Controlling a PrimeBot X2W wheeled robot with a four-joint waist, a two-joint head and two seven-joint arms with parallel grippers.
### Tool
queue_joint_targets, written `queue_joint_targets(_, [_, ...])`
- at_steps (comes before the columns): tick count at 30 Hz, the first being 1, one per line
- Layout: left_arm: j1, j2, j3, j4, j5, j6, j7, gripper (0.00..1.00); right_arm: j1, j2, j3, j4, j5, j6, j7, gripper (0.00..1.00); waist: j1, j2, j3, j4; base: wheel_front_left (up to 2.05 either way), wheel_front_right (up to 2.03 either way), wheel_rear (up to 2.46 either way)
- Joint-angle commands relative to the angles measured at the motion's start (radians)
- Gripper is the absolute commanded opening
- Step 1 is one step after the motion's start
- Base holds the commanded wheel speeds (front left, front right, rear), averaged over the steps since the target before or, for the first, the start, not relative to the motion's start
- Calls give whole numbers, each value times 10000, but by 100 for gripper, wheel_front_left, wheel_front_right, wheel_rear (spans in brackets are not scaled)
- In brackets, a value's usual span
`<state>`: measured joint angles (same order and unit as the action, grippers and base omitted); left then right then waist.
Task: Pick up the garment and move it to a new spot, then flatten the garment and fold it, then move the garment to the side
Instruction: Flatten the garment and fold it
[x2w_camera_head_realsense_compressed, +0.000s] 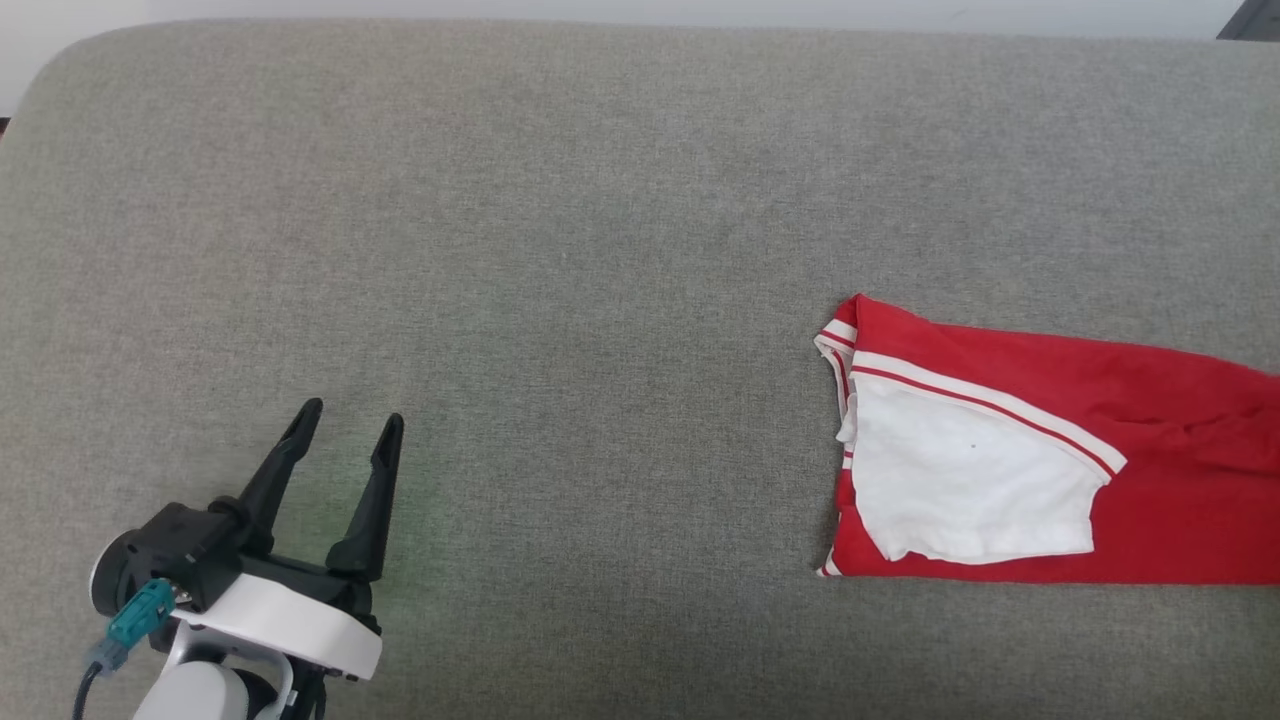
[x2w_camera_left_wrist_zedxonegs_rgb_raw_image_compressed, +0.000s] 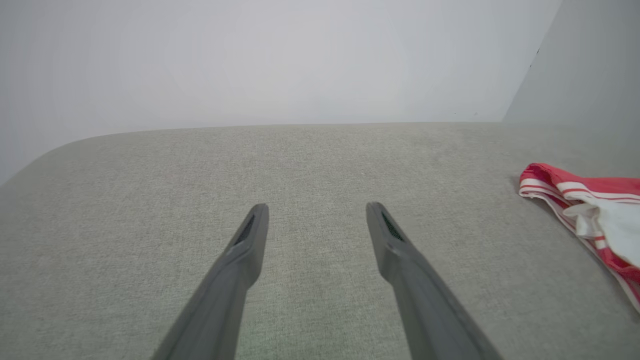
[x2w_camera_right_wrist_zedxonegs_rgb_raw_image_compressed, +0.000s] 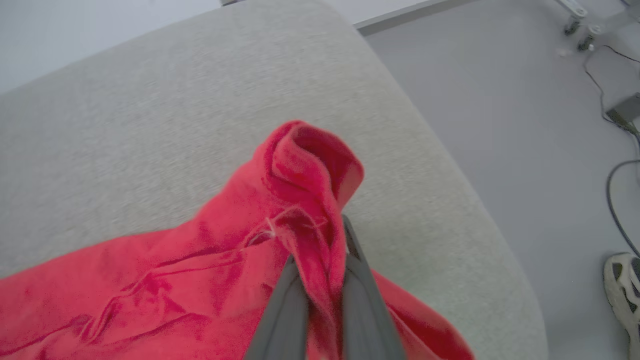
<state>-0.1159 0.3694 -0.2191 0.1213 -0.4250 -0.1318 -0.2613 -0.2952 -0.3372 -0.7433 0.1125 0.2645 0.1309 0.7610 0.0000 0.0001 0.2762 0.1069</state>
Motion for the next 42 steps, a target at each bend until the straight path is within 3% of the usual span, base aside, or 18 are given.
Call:
queue_joint_targets(1, [-49,-51,40,-11,72,24,-50,100,161,89,330,-142,113,-7,86,0,0,-1,-18,-25,0,0,0])
queue_joint_targets(9, [-53,-64,36,100,108,24,-50,100,1309,520,3700,-2426,1056,-7,841,0,0,-1,-93,-34,0,0,0])
queue_joint_targets(16, [-217,-111,-67,142,85,24,-50,100,1157,1043,6743,-3853,1198,-5,1271,0,0,-1,11,81,0,0,0])
queue_joint_targets(21, [-461,-62,-299,179,-40,24,-50,100,282,1601,8570,-3148,1128,-7,923,0,0,-1,192,249,0,0,0])
queue_joint_targets(30, [-731,0,-474,322,-258,24,-50,100,-318,1547,9261,-993,1127,-7,33,0,0,-1,237,445,0,0,0])
queue_joint_targets(32, [-657,-14,-412,376,-270,24,-50,100,-305,1557,9226,-712,1153,-7,-273,41,0,-1,142,392,0,0,0])
queue_joint_targets(33, [-580,-21,-371,397,-284,24,-50,100,-285,1595,9204,-595,1227,-7,-419,86,0,-1,86,346,0,0,0])
queue_joint_targets(34, [-491,-20,-318,427,-288,24,-50,100,-260,1628,9240,-518,1292,-7,-517,100,0,-1,15,283,0,0,0])
queue_joint_targets(42, [17,85,-224,509,-416,24,-50,100,-213,1276,9354,-769,1824,-7,-1128,100,0,-1,-648,-297,0,0,0])
